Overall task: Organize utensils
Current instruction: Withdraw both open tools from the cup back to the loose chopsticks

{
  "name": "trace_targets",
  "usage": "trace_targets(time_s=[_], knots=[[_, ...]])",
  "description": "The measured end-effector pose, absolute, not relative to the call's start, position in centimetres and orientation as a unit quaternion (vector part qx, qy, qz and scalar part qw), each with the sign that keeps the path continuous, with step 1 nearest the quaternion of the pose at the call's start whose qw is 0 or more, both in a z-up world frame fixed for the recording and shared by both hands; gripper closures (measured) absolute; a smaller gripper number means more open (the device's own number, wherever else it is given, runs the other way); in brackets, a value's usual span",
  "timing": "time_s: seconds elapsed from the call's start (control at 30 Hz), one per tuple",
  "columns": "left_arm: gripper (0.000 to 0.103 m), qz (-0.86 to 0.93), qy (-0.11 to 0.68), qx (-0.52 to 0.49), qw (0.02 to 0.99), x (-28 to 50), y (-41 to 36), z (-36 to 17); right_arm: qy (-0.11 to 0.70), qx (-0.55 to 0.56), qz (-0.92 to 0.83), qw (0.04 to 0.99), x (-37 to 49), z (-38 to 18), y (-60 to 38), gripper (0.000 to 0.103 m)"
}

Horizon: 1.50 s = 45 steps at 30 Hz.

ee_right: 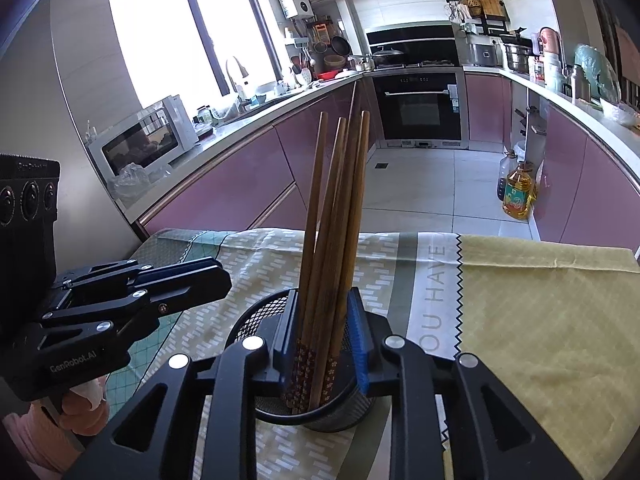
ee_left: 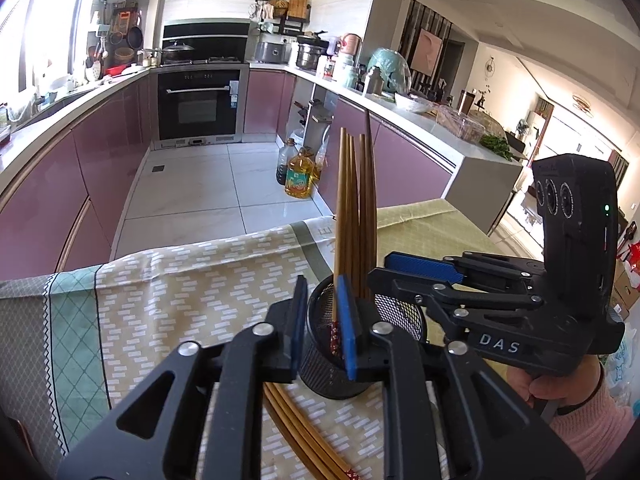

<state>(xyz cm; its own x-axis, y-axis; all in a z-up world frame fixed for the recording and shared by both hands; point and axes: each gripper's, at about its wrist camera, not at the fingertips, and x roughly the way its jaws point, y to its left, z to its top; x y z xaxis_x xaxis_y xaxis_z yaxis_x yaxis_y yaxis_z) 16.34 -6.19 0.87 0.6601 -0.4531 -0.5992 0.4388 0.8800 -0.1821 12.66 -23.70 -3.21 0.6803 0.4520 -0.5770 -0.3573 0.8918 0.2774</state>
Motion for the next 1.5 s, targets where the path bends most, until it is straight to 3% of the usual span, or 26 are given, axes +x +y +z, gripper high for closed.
trace_targets(time_s=[0.33,0.5,0.67,0.9,1.5], knots=[[0.058,-0.193,0.299,0.0,0.934,11.8,-2.4,0.0,0.292,0.047,0.278,0.914,6.8,-1.6,-22.7,0.068],[0.044,-0.165,0.32,-0.01,0.933,10.4,-0.3,-2.2,0.315,0.038,0.305,0.898,4.7,-3.6,-21.5,0.068],[0.035,-0.141,0.348,-0.008,0.927,9.4,0.4,-4.9,0.364,0.039,0.299,0.881,4.6,-7.3,-20.2,0.068],[0.035,-0.143,0.39,0.001,0.91,8.4,-0.1,-8.1,0.405,0.034,0.284,0.869,4.7,-10.7,-19.0,0.068],[0.039,-0.162,0.43,0.025,0.888,8.0,-2.6,-10.5,0.413,0.032,0.264,0.871,4.5,-11.4,-18.9,0.068]])
